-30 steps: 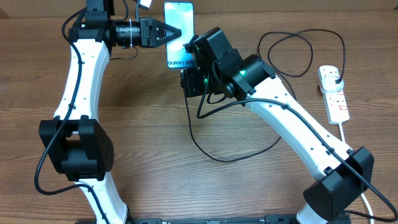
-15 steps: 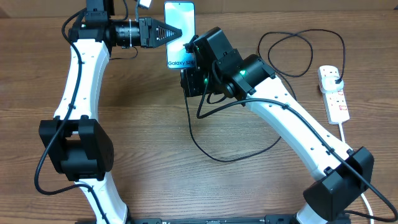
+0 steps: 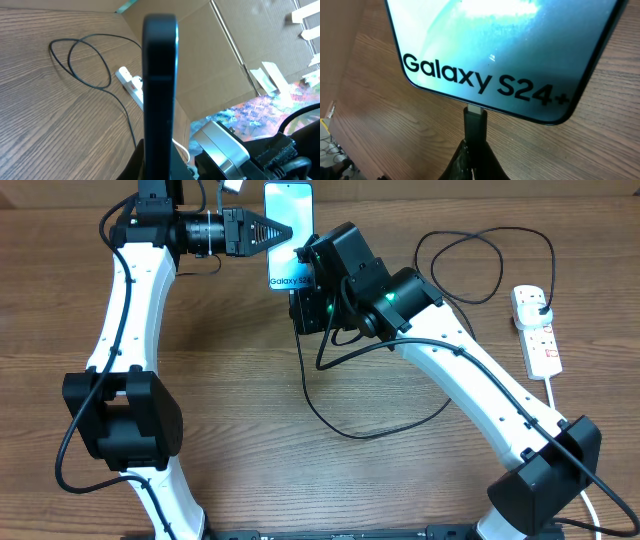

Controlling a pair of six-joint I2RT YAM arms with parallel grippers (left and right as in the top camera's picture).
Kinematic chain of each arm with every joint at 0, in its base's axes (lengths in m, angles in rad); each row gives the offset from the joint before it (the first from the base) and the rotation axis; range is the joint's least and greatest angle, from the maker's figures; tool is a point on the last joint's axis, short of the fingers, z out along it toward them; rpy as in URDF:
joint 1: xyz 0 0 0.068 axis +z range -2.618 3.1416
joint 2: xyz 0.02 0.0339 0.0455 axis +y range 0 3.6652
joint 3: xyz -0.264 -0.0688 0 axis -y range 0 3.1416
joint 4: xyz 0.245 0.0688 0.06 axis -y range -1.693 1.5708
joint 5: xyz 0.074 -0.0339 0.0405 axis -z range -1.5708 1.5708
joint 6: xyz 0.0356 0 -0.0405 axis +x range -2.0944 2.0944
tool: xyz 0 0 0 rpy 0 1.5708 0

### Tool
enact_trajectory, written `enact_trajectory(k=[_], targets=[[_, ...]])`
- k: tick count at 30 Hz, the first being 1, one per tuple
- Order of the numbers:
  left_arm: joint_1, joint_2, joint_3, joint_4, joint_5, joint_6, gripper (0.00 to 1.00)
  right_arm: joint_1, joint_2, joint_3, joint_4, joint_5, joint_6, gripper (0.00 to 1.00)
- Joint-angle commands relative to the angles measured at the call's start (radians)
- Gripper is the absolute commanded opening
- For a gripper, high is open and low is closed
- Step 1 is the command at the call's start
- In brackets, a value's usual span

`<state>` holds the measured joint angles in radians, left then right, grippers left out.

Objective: Plug charger to phone and switch on socket
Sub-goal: 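Push the USB-C plug up into the phone port with the right gripper, then lower the phone flat onto the table with the left gripper and release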

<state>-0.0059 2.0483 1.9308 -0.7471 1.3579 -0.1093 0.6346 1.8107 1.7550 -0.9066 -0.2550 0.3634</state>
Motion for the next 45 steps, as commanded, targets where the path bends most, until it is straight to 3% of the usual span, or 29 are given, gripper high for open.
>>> enact_trajectory(k=[1,28,31,32,33,34,37,41,45], targets=[[0.005,-0.014,0.015,0.003,0.053,0.004,0.04,-0.002,-0.044,0.027,0.023,0.017,0.015,0.04],[0.005,-0.014,0.015,0.003,0.051,-0.052,0.04,-0.002,-0.044,0.027,0.080,0.091,0.060,0.05],[0.005,-0.014,0.015,0.002,0.031,-0.052,0.04,-0.002,-0.044,0.027,0.069,0.090,0.060,0.43],[0.005,-0.014,0.015,-0.003,0.010,-0.052,0.04,-0.002,-0.044,0.027,0.065,0.090,0.060,0.52],[0.005,-0.014,0.015,-0.015,-0.035,-0.053,0.04,-0.002,-0.044,0.027,0.055,0.090,0.060,0.68],[0.005,-0.014,0.015,-0.029,-0.073,-0.053,0.04,-0.002,-0.044,0.027,0.047,0.090,0.060,0.74],[0.005,-0.014,0.015,-0.091,-0.195,-0.052,0.04,-0.002,-0.044,0.027,0.012,0.090,0.060,0.80],[-0.001,-0.008,0.014,-0.204,-0.350,-0.032,0.04,-0.002,-0.044,0.027,-0.053,0.090,0.060,0.99],[-0.042,0.016,-0.018,-0.325,-0.467,0.040,0.04,-0.042,-0.045,0.027,-0.121,0.090,0.130,1.00]])
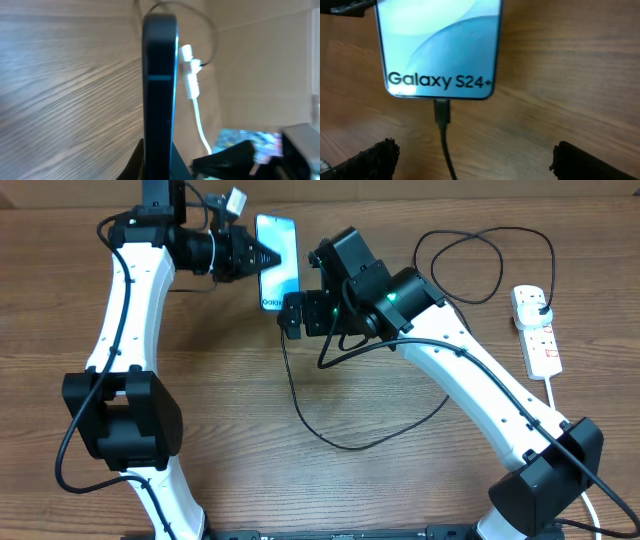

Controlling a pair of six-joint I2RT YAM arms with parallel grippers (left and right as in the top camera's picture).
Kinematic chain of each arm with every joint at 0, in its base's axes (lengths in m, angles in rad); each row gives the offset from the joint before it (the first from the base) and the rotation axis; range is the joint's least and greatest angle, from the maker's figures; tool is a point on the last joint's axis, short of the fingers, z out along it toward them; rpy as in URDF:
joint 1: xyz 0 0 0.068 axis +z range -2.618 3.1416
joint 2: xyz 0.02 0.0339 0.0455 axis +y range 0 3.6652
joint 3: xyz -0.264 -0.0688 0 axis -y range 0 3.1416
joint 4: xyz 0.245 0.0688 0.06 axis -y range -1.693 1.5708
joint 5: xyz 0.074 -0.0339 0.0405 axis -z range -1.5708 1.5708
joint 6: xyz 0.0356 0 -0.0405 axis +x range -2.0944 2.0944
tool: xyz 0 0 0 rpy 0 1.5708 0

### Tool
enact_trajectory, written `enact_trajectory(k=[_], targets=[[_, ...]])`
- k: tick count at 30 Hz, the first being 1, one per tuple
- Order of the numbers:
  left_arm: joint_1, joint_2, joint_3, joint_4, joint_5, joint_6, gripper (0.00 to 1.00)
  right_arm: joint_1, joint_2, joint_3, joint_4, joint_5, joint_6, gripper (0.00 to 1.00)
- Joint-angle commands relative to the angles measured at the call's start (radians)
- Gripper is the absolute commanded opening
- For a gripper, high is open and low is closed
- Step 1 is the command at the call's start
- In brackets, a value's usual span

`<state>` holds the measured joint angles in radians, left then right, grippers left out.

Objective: Plug charger to phone and switch on socket
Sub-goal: 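Lower the phone flat onto the table with the left gripper and release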

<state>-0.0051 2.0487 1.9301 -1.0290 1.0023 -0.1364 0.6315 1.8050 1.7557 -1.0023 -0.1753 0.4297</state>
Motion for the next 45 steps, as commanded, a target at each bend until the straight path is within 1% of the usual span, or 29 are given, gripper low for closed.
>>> enact_trajectory(k=[1,2,6,8,11,14,17,24,26,28,31,33,37,39,40,41,45], targets=[[-0.055,0.019,-0.033,-0.050,-0.127,0.066,0.04,-0.058,-0.040,0.026,-0.041,0.010,0.079,1.00],[-0.074,0.031,-0.064,-0.048,-0.151,0.066,0.04,-0.092,-0.040,0.026,-0.070,0.010,0.095,1.00],[-0.110,0.075,-0.097,-0.048,-0.229,0.060,0.04,-0.173,-0.040,0.026,-0.167,0.006,0.094,1.00],[-0.128,0.113,-0.101,-0.046,-0.232,0.046,0.04,-0.226,-0.040,0.026,-0.243,0.007,0.093,1.00],[-0.140,0.158,-0.102,-0.037,-0.236,0.024,0.04,-0.266,-0.039,0.025,-0.288,0.006,0.093,1.00],[-0.149,0.199,-0.102,-0.043,-0.236,0.024,0.04,-0.293,-0.039,0.024,-0.306,0.010,0.090,1.00],[-0.160,0.239,-0.103,-0.047,-0.265,0.024,0.04,-0.311,-0.039,0.024,-0.309,0.022,0.090,1.00],[-0.165,0.289,-0.103,-0.008,-0.282,0.024,0.05,-0.313,-0.033,0.024,-0.309,0.030,0.090,1.00],[-0.165,0.289,-0.103,0.003,-0.282,0.024,0.08,-0.313,-0.029,0.024,-0.309,0.030,0.090,1.00],[-0.166,0.289,-0.103,0.012,-0.286,0.024,0.17,-0.313,-0.025,0.024,-0.309,0.030,0.090,1.00],[-0.166,0.289,-0.103,0.011,-0.348,0.023,0.23,-0.313,-0.024,0.019,-0.309,0.031,0.090,1.00],[-0.166,0.289,-0.103,0.005,-0.388,0.022,0.31,-0.313,-0.024,0.017,-0.311,0.045,0.090,1.00],[-0.166,0.289,-0.103,-0.007,-0.482,-0.008,0.33,-0.313,-0.024,0.016,-0.314,0.097,0.097,1.00],[-0.166,0.289,-0.103,-0.015,-0.520,-0.010,0.37,-0.313,-0.024,0.016,-0.312,0.120,0.099,1.00],[-0.166,0.289,-0.103,-0.020,-0.545,-0.010,0.41,-0.313,-0.024,0.016,-0.312,0.135,0.099,1.00],[-0.166,0.289,-0.103,-0.027,-0.575,-0.010,0.49,-0.313,-0.024,0.016,-0.312,0.148,0.099,1.00],[-0.165,0.289,-0.103,-0.040,-0.641,-0.010,0.50,-0.313,-0.024,0.016,-0.313,0.160,0.098,1.00]])
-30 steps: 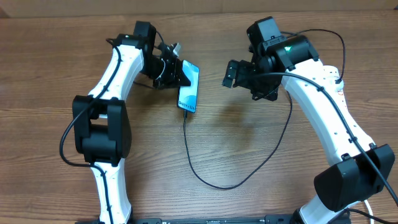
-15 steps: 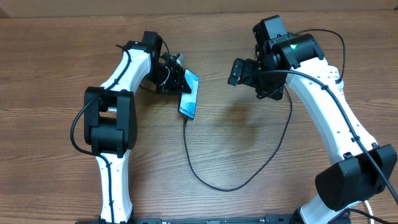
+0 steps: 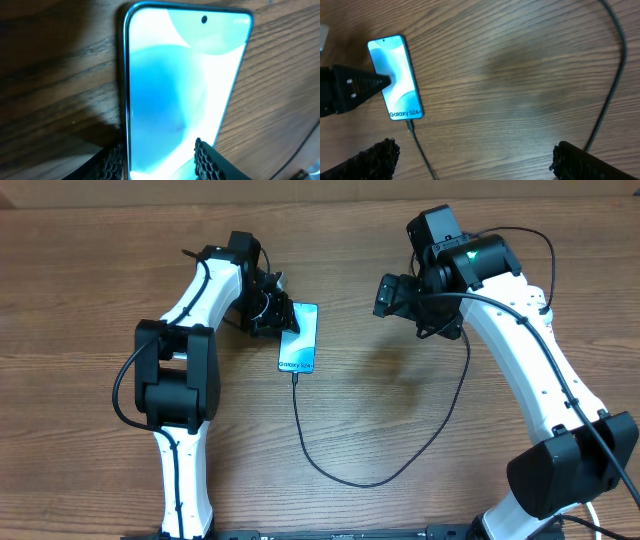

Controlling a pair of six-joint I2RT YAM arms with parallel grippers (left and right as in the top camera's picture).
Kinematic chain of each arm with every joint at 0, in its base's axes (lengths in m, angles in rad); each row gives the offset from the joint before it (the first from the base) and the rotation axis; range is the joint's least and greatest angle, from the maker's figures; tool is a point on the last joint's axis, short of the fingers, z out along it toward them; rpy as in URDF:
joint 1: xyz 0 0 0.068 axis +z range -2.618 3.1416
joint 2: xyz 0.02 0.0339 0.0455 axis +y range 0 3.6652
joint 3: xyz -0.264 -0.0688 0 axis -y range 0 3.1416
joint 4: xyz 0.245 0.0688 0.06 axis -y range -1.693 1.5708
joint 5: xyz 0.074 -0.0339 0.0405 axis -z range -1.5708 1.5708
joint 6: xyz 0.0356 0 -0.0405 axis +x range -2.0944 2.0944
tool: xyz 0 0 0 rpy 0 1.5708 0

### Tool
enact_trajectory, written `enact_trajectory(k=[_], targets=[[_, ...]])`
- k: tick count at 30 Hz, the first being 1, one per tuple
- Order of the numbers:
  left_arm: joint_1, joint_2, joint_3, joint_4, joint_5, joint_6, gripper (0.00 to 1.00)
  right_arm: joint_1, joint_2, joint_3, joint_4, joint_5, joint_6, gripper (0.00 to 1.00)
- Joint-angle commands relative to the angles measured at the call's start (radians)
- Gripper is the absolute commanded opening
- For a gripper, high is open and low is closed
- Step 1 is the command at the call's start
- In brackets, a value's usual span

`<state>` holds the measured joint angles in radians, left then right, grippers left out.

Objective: Plug charger to phone and switch on socket
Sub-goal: 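Lower the phone flat onto the table with the left gripper and release, then move the right gripper over to the white power strip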

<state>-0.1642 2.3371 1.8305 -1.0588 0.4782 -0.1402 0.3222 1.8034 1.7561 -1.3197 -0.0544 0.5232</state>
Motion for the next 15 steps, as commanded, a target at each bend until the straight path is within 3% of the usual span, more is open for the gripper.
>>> enact_trajectory(k=[1,3,4,7,15], targets=[[-0.006,0.001,-0.003,-0.011,-0.129,-0.006,0.51,-0.004,-0.023,0.016,0.005,0.042,0.005,1.00],[-0.006,0.001,-0.003,-0.012,-0.153,-0.006,0.62,-0.005,-0.023,0.016,0.004,0.076,0.014,1.00],[-0.004,0.000,-0.003,-0.013,-0.166,-0.007,0.76,-0.012,-0.023,0.016,-0.005,0.127,0.058,1.00],[0.004,0.000,0.003,-0.022,-0.169,-0.006,0.98,-0.040,-0.023,0.016,-0.024,0.199,0.109,1.00],[0.054,-0.121,0.159,-0.077,-0.174,-0.026,1.00,-0.282,-0.014,0.016,-0.017,0.159,-0.049,1.00]])
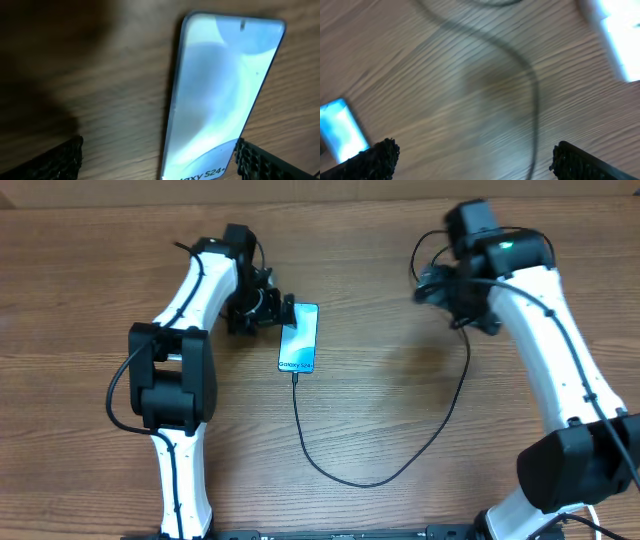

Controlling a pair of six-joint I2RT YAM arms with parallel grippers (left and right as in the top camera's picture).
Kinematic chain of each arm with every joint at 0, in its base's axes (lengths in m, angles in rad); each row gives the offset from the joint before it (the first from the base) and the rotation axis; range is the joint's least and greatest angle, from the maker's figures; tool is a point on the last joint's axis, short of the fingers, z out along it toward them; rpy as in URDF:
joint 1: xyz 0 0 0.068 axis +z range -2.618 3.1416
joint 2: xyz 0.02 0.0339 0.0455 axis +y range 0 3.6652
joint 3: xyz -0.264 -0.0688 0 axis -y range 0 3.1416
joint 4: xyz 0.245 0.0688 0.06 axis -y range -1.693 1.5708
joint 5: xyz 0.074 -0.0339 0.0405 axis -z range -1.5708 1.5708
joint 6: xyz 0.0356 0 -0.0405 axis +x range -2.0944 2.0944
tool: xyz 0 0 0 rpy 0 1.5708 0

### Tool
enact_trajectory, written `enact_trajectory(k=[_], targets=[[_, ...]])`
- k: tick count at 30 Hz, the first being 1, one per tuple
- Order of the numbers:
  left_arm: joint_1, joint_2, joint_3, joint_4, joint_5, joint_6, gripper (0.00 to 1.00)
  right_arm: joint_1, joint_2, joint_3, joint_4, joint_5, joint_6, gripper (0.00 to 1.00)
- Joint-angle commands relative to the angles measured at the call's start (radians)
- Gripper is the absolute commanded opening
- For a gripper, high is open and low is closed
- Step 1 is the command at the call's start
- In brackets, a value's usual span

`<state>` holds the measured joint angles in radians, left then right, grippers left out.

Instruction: Plug charger to phone and switch on socket

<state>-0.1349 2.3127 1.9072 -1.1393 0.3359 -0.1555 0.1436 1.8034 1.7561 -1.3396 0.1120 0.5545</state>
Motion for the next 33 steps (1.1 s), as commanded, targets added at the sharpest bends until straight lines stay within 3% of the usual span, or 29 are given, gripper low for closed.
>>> enact_trajectory(k=[1,6,11,16,20,33], targets=[[0.028,-0.135,0.103,0.008,-0.033,-0.010,1.00,-0.148,-0.009,0.016,0.005,-0.044,-0.109,1.00],[0.030,-0.333,0.121,0.094,-0.056,-0.006,1.00,-0.421,0.064,0.016,0.060,-0.118,-0.147,1.00],[0.030,-0.362,0.121,0.093,-0.058,-0.006,1.00,-0.527,0.077,0.016,0.163,-0.113,-0.155,1.00],[0.030,-0.355,0.120,0.093,-0.058,-0.006,1.00,-0.565,0.081,-0.035,0.279,-0.053,-0.238,1.00],[0.030,-0.355,0.120,0.093,-0.058,-0.006,1.00,-0.586,0.106,-0.090,0.333,0.082,-0.137,1.00],[0.030,-0.355,0.120,0.093,-0.058,-0.006,1.00,-0.628,0.278,-0.119,0.456,-0.004,-0.158,1.00]])
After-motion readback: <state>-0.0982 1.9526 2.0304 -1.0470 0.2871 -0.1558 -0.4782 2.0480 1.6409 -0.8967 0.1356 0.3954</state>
